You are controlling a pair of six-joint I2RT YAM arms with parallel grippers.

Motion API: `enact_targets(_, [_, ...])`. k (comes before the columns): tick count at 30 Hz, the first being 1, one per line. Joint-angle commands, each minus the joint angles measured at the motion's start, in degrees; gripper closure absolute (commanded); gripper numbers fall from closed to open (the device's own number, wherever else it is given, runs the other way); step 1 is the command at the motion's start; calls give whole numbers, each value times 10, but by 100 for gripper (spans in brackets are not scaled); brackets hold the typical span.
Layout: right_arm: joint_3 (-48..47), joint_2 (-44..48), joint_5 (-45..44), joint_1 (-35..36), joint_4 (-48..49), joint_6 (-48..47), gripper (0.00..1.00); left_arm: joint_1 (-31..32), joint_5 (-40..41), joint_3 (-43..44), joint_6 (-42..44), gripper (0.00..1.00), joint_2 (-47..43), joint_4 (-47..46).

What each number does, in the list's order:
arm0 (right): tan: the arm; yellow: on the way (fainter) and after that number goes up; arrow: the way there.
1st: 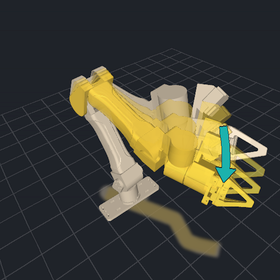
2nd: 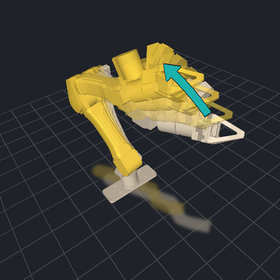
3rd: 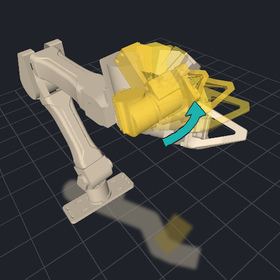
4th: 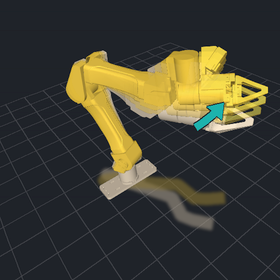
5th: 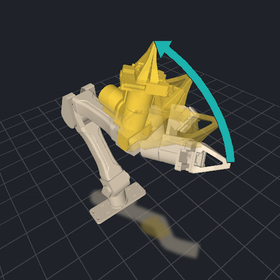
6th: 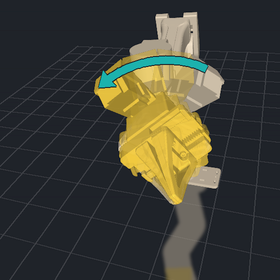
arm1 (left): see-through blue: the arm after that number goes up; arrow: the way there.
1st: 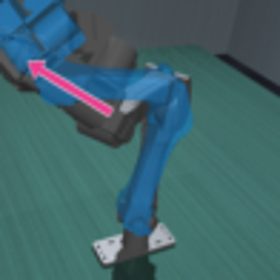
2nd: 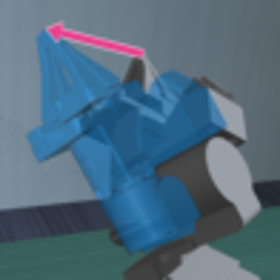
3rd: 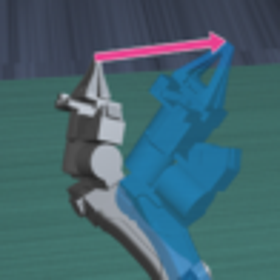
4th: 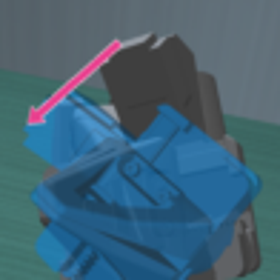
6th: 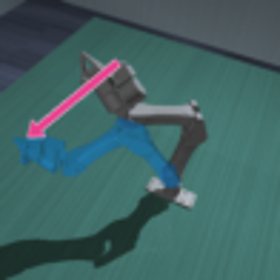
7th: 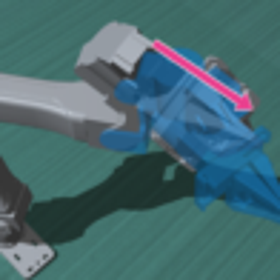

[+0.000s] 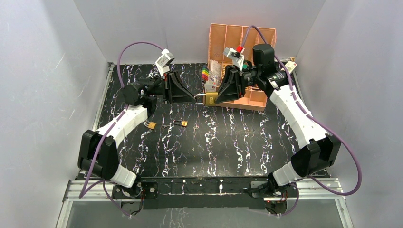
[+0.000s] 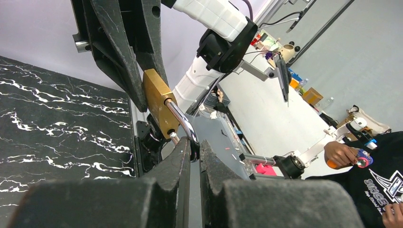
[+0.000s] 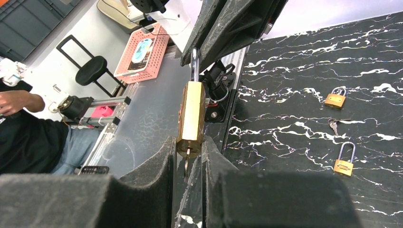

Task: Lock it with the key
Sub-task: Lock the lock.

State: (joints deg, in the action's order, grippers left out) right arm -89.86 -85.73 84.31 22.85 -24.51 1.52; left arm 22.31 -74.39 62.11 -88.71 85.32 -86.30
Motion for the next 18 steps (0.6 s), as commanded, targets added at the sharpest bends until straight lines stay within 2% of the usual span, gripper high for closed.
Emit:
enact_targets(1, [-30,-6,-31,5,33,8,100,25,23,-4,9,100,-3,-27])
enact_targets(9, [8,8,-26,6,108,63,100,32,58,-16,32,100,20,-28])
enact_targets(18, [19,5,-28,17,121,67,100,44,82,-20,65,100,43,-28])
